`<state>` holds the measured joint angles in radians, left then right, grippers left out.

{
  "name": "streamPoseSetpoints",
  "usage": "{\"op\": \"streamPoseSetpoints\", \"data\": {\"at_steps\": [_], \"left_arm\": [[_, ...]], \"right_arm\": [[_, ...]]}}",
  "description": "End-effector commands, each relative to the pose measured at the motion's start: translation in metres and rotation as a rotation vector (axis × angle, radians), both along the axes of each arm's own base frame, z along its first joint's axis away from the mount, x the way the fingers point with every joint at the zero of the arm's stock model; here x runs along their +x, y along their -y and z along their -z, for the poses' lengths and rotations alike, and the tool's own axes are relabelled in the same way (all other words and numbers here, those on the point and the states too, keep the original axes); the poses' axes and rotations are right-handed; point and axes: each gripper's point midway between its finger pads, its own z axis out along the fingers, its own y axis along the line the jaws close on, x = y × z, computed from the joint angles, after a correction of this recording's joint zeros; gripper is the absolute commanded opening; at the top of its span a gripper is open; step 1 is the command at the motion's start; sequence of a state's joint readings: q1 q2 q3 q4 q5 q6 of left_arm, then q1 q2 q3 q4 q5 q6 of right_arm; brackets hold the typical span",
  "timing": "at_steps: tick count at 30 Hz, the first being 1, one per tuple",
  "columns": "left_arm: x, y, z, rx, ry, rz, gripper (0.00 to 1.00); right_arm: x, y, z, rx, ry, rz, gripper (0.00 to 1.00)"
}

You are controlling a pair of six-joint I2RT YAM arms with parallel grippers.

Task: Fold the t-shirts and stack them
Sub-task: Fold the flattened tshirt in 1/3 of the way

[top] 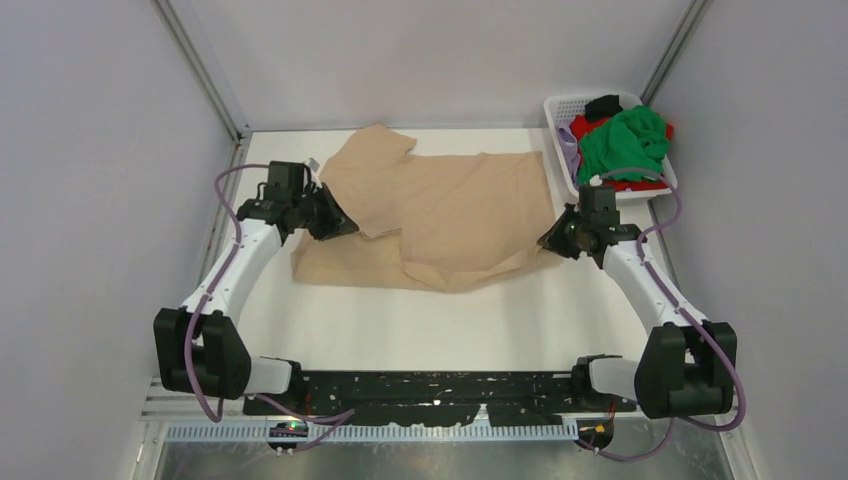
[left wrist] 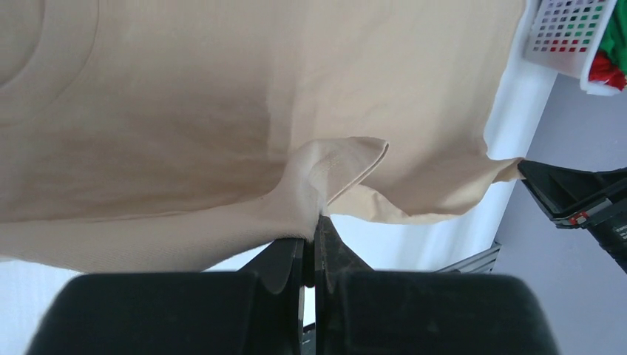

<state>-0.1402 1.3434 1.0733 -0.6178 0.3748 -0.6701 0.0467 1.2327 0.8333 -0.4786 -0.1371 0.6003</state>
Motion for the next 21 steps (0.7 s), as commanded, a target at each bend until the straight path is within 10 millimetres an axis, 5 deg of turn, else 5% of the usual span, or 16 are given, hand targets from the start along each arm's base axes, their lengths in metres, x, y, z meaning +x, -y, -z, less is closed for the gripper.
{"op": "streamPoseSetpoints", "data": {"at_steps": [1,21], "left_arm": [[0.032,0.0,-0.037,0.0,0.145,0.043,0.0],[0.113,-0.011,-0.031,0.053,0.162,0.036,0.0]], "right_arm": [[0.024,0.009,-0.019,-0.015,0.065,0.05,0.05],[0.079,0.021,-0.003,0.016,0.065,0.186,0.05]]}}
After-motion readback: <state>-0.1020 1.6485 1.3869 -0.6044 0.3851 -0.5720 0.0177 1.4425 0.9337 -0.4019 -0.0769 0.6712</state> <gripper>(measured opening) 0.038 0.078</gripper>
